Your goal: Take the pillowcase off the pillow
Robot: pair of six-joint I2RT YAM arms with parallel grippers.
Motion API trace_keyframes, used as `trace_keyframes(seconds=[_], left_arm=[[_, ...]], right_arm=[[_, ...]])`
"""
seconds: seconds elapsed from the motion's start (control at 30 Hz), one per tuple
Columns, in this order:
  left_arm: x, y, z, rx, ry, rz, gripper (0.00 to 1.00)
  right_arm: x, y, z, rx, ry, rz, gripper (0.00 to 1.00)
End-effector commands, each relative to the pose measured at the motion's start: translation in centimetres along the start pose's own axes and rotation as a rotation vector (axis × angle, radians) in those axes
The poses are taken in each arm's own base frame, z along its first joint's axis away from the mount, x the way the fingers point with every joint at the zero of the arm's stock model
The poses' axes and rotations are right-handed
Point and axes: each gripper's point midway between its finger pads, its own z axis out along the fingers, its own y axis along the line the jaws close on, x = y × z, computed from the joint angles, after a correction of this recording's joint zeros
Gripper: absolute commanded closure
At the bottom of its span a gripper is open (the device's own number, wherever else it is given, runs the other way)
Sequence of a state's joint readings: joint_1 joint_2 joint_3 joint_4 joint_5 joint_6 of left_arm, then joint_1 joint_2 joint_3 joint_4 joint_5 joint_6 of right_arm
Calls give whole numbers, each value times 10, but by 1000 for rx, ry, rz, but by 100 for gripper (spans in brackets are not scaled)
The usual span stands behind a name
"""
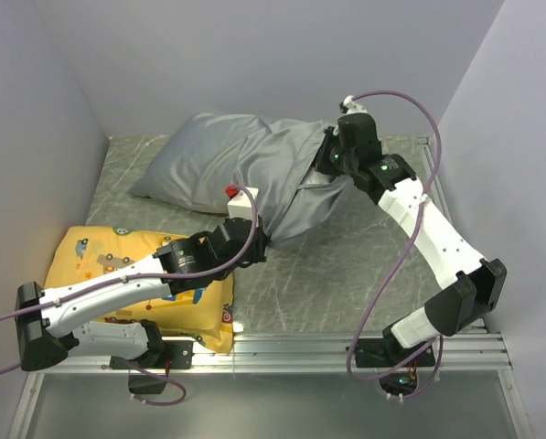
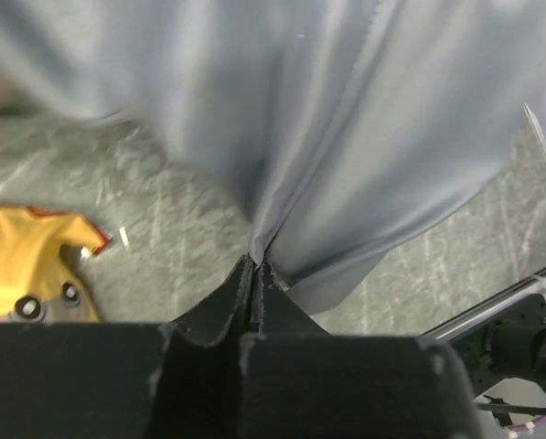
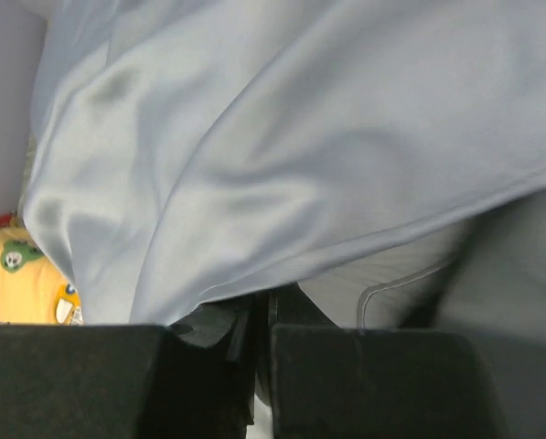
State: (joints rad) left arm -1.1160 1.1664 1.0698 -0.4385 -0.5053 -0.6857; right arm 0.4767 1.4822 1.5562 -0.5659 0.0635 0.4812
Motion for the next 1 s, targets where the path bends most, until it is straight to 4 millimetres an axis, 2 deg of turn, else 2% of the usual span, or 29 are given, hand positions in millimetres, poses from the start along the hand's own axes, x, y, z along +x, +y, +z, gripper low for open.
trace_keyframes(seconds=[0.0,0.13,0.17,0.23,0.3,0.37,0.43,0.47,0.5,0.53,0.57,0.6,0.63,0.73,0.8,0.9,0.97], left_arm=[[10,25,-5,-69,2,-53,100],[29,43,-2,-101,40,-78,100],[33,54,1,-119,44,-94,100],[40,58,7,-106,66,-107,100],[49,67,19,-116,91,-111,100],[67,57,29,-76,161,-92,100],[67,35,34,23,159,-74,99],[66,20,31,82,160,-68,99],[59,11,29,116,143,-64,91],[44,0,24,150,113,-70,87],[38,-6,20,168,102,-62,84],[33,-8,17,174,99,-56,74],[16,-16,11,195,69,-59,66],[-5,-28,0,231,48,-33,49],[-12,-32,-7,246,44,-1,41],[-35,-37,-23,272,-1,34,37],[-59,-42,-36,299,-63,61,37]], right_arm=[[-93,-7,-30,-31,-258,82,100],[-109,-33,-35,19,-286,110,100],[-109,-36,-34,28,-285,108,100],[-109,-41,-32,37,-279,114,100],[-108,-39,-31,21,-281,123,100],[-100,-34,-28,4,-258,123,100],[-92,-27,-28,5,-258,101,100],[-87,-20,-27,4,-254,87,100],[-79,-19,-24,7,-238,76,100],[-76,-17,-24,4,-238,73,100],[-73,-13,-26,-4,-241,74,100],[-71,-12,-26,-8,-243,71,100],[-66,-13,-24,-4,-236,68,100],[-64,-9,-30,2,-252,48,100],[-64,-7,-34,4,-264,29,100],[-63,-5,-38,-2,-270,16,100],[-62,-5,-38,-3,-270,9,100]])
